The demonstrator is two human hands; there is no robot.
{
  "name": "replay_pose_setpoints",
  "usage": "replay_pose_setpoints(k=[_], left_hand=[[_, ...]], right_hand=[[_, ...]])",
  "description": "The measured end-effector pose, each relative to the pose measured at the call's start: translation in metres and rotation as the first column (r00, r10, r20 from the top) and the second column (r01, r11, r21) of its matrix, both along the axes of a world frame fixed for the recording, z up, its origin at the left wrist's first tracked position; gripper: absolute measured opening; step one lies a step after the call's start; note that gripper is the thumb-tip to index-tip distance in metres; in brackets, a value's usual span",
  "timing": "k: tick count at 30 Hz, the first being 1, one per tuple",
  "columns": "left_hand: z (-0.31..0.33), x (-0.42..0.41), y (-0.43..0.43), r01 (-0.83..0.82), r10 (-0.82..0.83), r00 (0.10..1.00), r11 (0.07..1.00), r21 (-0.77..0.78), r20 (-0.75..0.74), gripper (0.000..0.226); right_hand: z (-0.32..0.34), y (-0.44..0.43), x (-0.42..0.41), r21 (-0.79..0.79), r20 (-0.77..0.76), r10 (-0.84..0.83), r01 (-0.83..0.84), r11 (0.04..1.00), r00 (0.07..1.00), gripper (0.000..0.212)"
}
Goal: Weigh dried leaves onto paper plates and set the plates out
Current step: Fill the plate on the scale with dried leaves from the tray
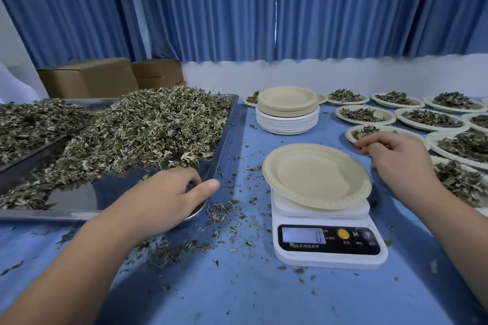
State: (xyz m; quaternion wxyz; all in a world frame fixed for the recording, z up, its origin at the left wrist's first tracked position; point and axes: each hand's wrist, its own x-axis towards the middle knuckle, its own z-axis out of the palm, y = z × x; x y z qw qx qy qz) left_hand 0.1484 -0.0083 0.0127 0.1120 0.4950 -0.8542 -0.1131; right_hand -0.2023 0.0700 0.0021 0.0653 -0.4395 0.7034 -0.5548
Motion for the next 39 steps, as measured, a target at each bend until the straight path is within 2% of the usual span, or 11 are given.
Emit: replay_pose_setpoints(k=[3,4,7,12,18,24,29,33,36,39], left_hand=[[-0.003,-0.001,0.008,-0.016,0.019,0.996,0.999,-0.027,0.086,0.088],[-0.006,-0.002,0.012,-0.028,0.032,0.991,0.999,-0.035,0.132,0.086],[-0.014,-0.009,0.021,-0.017,0.056,0.963,0.989,-0.146,0.263,0.055],[-0.012,-0.011,0.022,-0.045,0.103,0.96,0.975,-0.219,0.262,0.057],[-0.01,-0.011,0.019,-0.093,0.134,0.979,0.964,-0.25,0.154,0.059],[-0.009,-0.003,0.006,-0.101,0.093,0.993,0.987,-0.123,-0.069,0.046],[-0.005,-0.001,0.001,-0.11,0.094,0.972,0.992,-0.065,-0.215,0.04],[0.013,0.001,0.003,-0.154,0.128,0.921,0.987,-0.04,-0.369,0.038],[0.037,-0.005,0.003,-0.164,0.088,0.867,0.98,-0.113,-0.491,0.037],[0.057,-0.036,0.006,-0.113,-0.015,0.84,0.973,-0.201,-0.542,0.038]], right_hand=[[-0.001,0.0,-0.002,-0.009,-0.011,-0.008,0.008,1.0,1.0,0.034],[-0.002,0.0,-0.002,-0.012,-0.011,-0.007,0.007,1.0,1.0,0.035],[-0.003,-0.002,-0.003,-0.01,-0.016,-0.014,0.014,1.0,1.0,0.035],[-0.005,-0.002,-0.003,-0.017,-0.01,-0.011,0.011,1.0,1.0,0.032],[-0.004,0.0,-0.002,-0.021,0.001,-0.016,0.016,1.0,1.0,0.035],[-0.003,0.001,-0.001,-0.021,0.003,-0.02,0.02,1.0,1.0,0.035],[-0.002,0.002,-0.003,-0.032,0.032,-0.02,0.021,0.999,0.999,0.032],[0.001,0.001,-0.002,-0.043,0.055,-0.011,0.014,0.999,0.998,0.03],[0.002,0.001,-0.001,-0.064,0.069,0.003,0.001,0.998,0.998,0.032],[0.002,0.0,0.0,-0.065,0.076,0.022,-0.017,0.998,0.997,0.034]])
